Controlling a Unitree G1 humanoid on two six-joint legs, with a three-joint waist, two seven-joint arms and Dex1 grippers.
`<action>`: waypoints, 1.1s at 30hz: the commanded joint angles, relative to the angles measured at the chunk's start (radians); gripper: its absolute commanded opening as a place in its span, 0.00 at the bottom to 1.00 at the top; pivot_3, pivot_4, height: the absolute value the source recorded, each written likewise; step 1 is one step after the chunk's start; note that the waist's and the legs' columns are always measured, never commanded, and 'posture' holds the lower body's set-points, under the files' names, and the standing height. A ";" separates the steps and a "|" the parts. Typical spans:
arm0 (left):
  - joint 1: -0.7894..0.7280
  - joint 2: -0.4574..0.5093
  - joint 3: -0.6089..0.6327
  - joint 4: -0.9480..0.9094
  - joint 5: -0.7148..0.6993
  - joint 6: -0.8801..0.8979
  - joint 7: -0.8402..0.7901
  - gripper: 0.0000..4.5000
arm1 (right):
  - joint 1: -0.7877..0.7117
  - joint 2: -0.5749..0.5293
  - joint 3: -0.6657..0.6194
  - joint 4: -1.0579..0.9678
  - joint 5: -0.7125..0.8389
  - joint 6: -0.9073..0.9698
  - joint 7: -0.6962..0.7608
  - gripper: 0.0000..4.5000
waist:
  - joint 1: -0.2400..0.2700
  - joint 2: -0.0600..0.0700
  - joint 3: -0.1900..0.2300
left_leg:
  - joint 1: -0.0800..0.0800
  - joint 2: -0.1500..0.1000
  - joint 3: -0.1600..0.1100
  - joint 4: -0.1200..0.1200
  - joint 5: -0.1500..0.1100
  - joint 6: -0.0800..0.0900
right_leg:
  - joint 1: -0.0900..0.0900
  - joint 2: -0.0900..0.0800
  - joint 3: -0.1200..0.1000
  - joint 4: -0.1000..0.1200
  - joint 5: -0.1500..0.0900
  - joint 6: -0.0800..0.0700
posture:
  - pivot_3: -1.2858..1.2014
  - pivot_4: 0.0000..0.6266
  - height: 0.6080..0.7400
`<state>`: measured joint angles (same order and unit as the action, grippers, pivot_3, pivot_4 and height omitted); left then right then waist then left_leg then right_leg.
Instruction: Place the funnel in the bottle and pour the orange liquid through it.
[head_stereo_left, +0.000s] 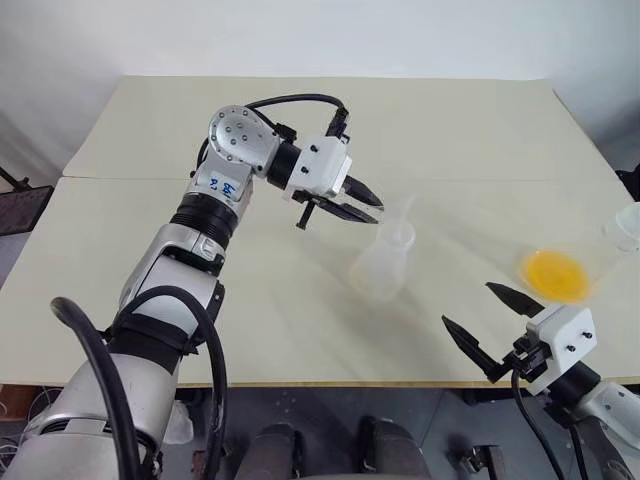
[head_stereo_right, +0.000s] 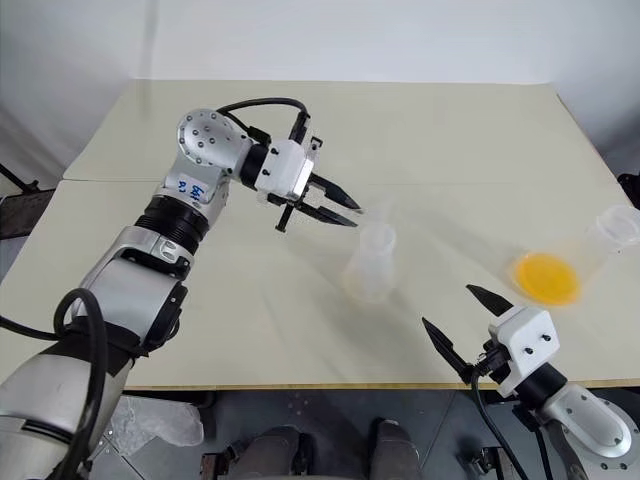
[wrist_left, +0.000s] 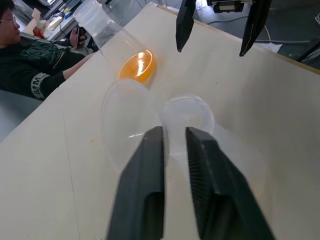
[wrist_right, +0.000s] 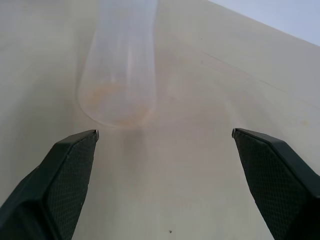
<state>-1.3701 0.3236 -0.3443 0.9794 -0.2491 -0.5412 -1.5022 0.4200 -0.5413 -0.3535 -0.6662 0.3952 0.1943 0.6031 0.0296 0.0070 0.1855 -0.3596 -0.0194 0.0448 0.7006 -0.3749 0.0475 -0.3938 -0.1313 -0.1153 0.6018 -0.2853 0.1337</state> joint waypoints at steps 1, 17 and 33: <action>-0.044 -0.002 0.003 -0.051 -0.039 0.005 -0.112 0.48 | 0.004 0.003 -0.028 -0.031 0.001 -0.026 -0.003 1.00 | 0.000 0.000 0.000 | 0.000 0.000 0.000 0.000 0.000 0.000 | 0.000 0.000 0.000 0.000 0.000 0.000 | 0.52 0.24 1.00; -0.006 0.031 0.137 -0.168 -0.152 0.266 -0.087 0.99 | 0.037 0.007 -0.082 -0.039 0.015 -0.023 -0.002 1.00 | -0.001 0.000 0.000 | 0.000 0.000 0.000 0.000 0.000 0.000 | 0.000 0.000 0.000 0.000 0.000 0.000 | 0.52 0.24 1.00; 0.611 0.185 0.336 -0.549 -0.169 0.569 0.193 0.99 | 0.217 0.260 -0.265 -0.118 0.038 0.001 -0.230 1.00 | 0.001 0.002 -0.001 | 0.003 0.000 -0.003 0.000 0.000 0.000 | 0.000 0.000 0.005 0.006 0.000 0.000 | 0.52 0.24 1.00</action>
<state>-0.7676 0.4966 -0.0266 0.4937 -0.4192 0.0257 -1.3195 0.6121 -0.2983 -0.5842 -0.7348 0.4266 0.2177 0.4000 0.0305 0.0089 0.1844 -0.3565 -0.0197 0.0418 0.7012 -0.3750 0.0471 -0.3935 -0.1317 -0.1095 0.6075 -0.2852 0.1339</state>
